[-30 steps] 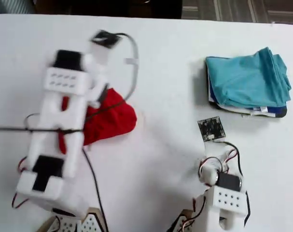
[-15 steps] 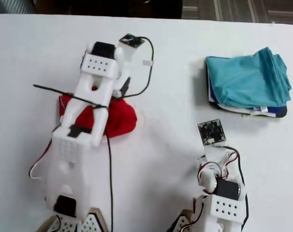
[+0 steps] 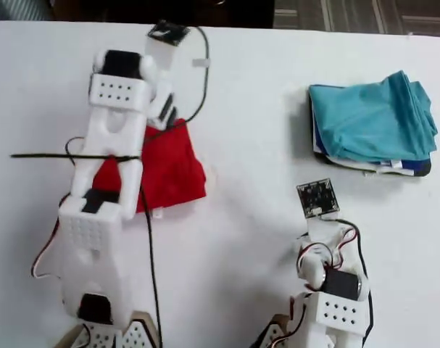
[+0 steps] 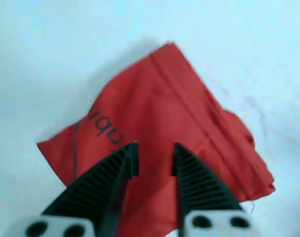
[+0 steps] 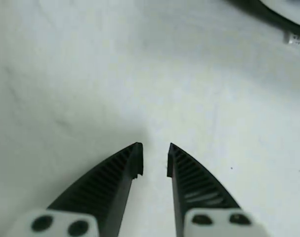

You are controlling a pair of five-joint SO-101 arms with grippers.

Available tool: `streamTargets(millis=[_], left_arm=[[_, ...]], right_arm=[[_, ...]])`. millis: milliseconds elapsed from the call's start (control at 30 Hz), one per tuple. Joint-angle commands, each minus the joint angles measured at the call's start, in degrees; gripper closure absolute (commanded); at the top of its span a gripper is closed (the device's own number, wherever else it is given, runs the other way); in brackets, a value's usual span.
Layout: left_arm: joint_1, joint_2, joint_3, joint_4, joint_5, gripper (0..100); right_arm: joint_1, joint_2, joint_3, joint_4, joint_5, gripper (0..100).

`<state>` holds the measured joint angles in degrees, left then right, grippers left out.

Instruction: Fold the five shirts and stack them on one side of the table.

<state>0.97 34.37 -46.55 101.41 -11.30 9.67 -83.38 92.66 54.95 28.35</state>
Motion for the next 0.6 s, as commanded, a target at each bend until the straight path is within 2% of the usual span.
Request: streamTargets(millis=[0,333,467,567], left_arm=[[0.62,-2.64,6.29,-1.05,-0.79,96],[5.27,4.13,19.21,-13.45,-0.62,97],[4.84,5.63,18.59,-13.54,-0.53,97],[3.87,3.69,14.37,-10.29,-0.53,97]], right_arm=[[0.31,-1.19,-0.26,0.4,0.53,91.2],[0.31,-1.19,-0.26,0.4,0.53,91.2],[0.31,-1.19,-0.26,0.4,0.53,91.2],[0.31,-1.19,-0.26,0.4,0.44,91.2]])
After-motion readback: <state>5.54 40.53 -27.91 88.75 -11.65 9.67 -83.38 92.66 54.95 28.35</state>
